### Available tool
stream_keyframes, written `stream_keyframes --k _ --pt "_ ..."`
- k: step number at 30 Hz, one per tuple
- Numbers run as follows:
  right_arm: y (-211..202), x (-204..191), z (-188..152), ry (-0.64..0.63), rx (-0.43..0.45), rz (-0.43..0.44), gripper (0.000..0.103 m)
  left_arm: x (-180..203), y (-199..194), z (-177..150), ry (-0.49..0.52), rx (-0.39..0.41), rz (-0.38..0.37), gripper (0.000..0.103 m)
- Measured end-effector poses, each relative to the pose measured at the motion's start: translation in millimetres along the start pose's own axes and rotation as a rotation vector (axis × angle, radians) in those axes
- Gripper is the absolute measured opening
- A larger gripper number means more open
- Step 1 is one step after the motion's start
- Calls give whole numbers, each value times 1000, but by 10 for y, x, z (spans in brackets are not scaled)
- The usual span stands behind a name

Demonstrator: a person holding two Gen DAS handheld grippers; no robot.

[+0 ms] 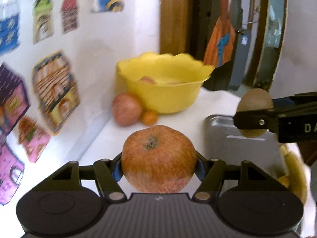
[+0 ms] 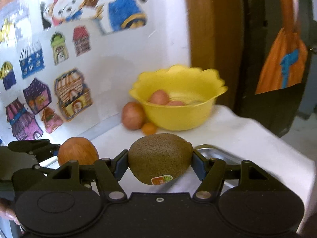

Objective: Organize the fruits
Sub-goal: 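Carry the apple with the left tool while the right tool carries the kiwi toward the tray, then open the left tool releasing the apple while the right tool releases the kiwi in the tray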

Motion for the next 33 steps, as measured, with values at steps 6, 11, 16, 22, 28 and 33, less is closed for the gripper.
stream_keyframes --k 6,11,16,22,28,33 --pt "-422 380 -110 31 16 -80 68 445 -1 85 38 -1 -55 71" --pt "-643 605 -283 69 3 -117 68 758 84 29 65 -32 -95 71" --pt "-684 728 -453 101 -15 -117 68 941 194 -125 88 -79 -107 71" --pt "-538 755 -516 114 -19 -91 68 1006 298 -237 88 -133 -104 71" --pt "-319 755 -475 113 -35 -76 68 992 373 -258 80 -167 -90 71" --pt "-136 720 -464 96 -64 -69 68 985 419 -293 84 -190 -93 71"
Point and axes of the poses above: each gripper's, at about its wrist camera, not at the fingertips, and y roughly the way its jaws point, x to its right, z to its top, the point moved 2 cm from there along y, roughly the way its jaws point
